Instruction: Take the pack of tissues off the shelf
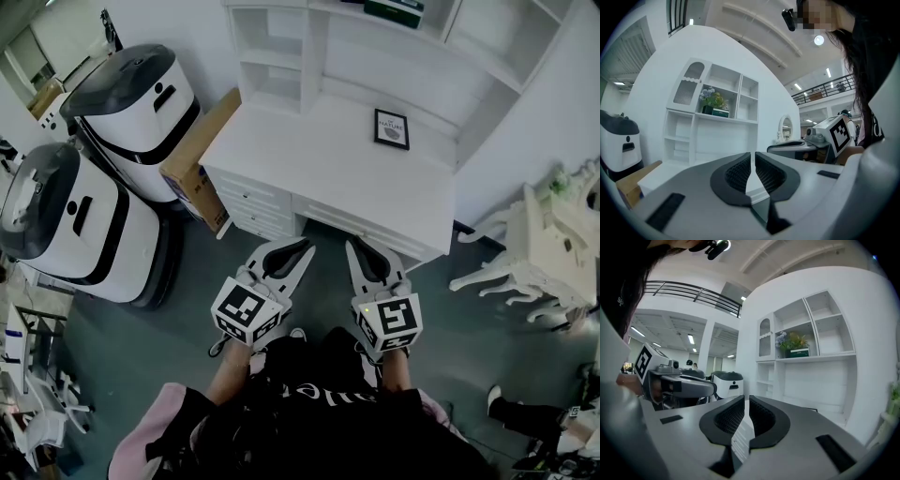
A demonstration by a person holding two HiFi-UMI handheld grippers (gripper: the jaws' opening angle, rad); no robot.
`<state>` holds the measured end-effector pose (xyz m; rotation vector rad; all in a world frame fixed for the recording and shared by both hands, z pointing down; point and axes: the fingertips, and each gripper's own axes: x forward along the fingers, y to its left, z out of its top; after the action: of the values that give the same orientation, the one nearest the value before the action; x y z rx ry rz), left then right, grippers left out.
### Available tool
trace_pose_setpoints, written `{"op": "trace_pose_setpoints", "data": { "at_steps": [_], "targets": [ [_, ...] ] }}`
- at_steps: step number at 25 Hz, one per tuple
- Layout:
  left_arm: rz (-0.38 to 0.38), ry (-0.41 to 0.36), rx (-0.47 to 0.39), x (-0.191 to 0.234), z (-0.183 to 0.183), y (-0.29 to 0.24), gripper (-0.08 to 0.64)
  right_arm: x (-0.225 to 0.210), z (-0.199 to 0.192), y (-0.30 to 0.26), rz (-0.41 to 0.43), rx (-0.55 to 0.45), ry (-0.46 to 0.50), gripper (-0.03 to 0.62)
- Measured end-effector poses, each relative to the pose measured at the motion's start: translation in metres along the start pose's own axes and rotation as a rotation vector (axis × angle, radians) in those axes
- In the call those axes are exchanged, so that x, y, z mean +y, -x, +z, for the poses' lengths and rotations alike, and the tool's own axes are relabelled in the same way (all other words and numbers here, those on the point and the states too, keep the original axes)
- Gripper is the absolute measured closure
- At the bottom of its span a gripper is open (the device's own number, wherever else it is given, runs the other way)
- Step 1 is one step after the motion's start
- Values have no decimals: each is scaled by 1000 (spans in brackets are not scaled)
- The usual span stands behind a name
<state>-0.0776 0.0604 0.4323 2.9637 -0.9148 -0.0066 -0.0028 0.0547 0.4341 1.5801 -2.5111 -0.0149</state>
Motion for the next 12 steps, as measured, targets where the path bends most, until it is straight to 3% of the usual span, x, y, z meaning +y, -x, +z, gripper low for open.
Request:
{"op": "trace_pose_setpoints", "data": {
  "at_steps": [12],
  "targets": [
    [-29,20,24,21,-9,-40,520,-29,-11,-29,1,26,-24,529]
  ]
}}
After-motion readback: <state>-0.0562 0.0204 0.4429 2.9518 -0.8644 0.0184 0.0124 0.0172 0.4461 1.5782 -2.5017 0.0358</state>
